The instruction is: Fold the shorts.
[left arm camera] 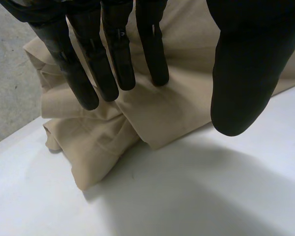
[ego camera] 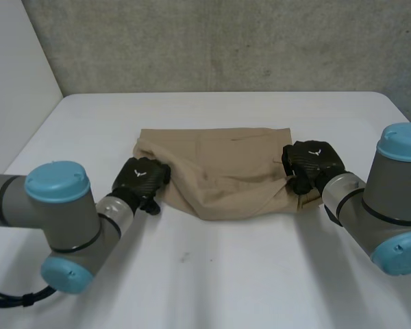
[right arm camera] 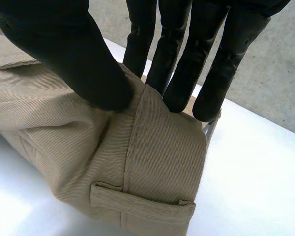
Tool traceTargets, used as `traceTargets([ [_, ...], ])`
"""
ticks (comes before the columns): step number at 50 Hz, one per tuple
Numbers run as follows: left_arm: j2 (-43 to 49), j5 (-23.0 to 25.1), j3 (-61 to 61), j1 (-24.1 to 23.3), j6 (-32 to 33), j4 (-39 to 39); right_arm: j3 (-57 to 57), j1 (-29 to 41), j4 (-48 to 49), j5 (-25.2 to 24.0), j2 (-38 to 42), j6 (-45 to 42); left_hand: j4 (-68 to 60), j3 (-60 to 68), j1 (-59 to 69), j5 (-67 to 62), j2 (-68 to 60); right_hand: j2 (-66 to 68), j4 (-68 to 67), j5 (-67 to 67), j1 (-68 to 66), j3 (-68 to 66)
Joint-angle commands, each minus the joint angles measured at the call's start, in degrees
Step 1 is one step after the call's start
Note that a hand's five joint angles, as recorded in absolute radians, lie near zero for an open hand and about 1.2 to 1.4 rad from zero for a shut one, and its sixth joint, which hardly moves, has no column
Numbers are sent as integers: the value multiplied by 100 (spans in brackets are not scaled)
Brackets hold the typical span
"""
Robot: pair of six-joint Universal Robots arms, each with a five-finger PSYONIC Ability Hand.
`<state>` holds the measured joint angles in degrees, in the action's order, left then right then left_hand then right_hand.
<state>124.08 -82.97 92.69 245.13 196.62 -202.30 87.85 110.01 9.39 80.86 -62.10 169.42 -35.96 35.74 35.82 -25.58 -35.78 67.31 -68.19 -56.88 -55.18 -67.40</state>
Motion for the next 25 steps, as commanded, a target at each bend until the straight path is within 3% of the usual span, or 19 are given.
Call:
traceTargets([
  [1,397,-18,-506,17,17,6,65,3,2,-26,-57,-6,-655,677,669,-693,-674,1269,-1181,-1312,-2482,-1260],
  [16,1091,-9,-1235,35,61,-11,83,12,2,-44,-101,-15,-1209,1231,1223,-1247,-1228,1269,-1181,-1312,-2482,-1260],
  [22,1241,9,-1376,35,70,-20,74,12,11,-44,-92,-23,-2704,2726,2718,-2742,-2722,1269,-1181,-1312,-2482,-1260],
  [25,1224,-18,-1368,35,79,-3,74,3,11,-44,-100,-50,-4401,4423,4415,-4439,-4420,1269,-1181,-1312,-2482,-1260],
])
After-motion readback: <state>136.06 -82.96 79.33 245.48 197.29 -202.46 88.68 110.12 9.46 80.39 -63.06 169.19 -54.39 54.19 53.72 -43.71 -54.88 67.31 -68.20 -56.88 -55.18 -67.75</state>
